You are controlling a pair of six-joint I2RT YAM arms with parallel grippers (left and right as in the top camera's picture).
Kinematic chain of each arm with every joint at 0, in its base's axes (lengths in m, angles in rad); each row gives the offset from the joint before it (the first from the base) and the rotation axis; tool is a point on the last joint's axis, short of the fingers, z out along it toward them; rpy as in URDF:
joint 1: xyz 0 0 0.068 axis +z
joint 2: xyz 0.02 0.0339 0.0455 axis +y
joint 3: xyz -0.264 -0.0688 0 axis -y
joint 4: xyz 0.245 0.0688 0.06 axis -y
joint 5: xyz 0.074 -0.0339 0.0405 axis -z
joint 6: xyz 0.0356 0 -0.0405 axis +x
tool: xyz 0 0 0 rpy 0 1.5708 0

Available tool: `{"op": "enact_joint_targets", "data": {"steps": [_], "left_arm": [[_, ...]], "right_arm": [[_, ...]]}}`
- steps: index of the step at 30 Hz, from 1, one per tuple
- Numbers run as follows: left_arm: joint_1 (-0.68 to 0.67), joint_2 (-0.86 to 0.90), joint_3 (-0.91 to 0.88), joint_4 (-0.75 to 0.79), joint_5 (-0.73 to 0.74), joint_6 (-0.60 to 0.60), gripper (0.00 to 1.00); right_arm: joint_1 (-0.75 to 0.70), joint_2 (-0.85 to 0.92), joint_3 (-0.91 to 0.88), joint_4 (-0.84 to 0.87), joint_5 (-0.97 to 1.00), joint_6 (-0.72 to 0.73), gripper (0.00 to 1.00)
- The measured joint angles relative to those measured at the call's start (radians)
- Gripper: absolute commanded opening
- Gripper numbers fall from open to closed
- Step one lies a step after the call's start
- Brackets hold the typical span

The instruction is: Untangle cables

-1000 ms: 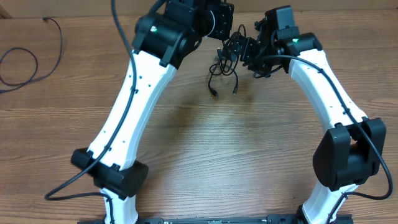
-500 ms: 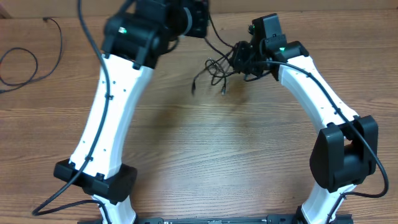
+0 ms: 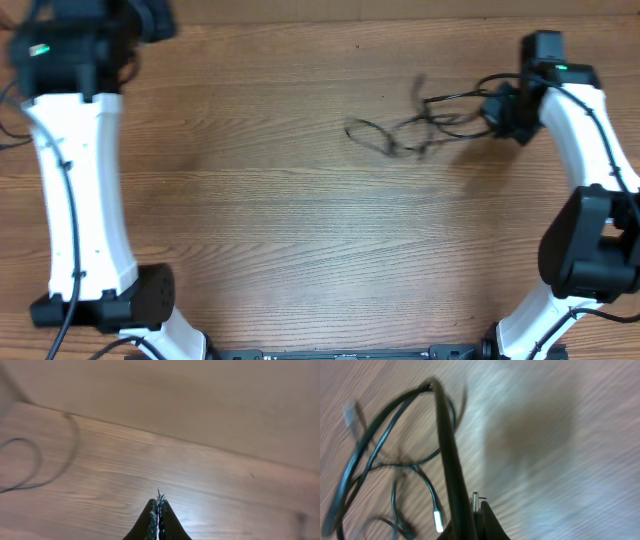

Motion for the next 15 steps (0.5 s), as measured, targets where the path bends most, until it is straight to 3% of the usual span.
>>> {"op": "enact_joint_targets", "data": {"steps": [4, 8, 11, 12, 13, 15], "left_arm": [[0.039, -0.025, 0.002, -0.017, 0.054, 0.0, 0.05], [0.037, -0.018, 0.002, -0.022, 0.178, 0.003, 0.17], [0.035, -0.007, 0.002, -0.033, 0.289, 0.003, 0.04], [0.032, -0.001, 0.002, -0.043, 0.338, 0.004, 0.04], [0.028, 0.009, 0.002, -0.059, 0.383, -0.003, 0.07], [0.013, 0.029, 0.002, -0.084, 0.439, -0.014, 0.3]], "right_arm": [[-0.039, 0.0, 0.0, -0.024, -0.071, -0.059, 0.04], [-0.021, 0.0, 0.0, -0.014, -0.234, -0.161, 0.04], [0.019, 0.0, 0.0, 0.009, -0.315, -0.208, 0.04], [0.035, 0.0, 0.0, 0.018, -0.333, -0.217, 0.04], [0.052, 0.0, 0.0, 0.029, -0.349, -0.227, 0.04], [0.078, 0.0, 0.0, 0.048, -0.371, -0.237, 0.04]]}}
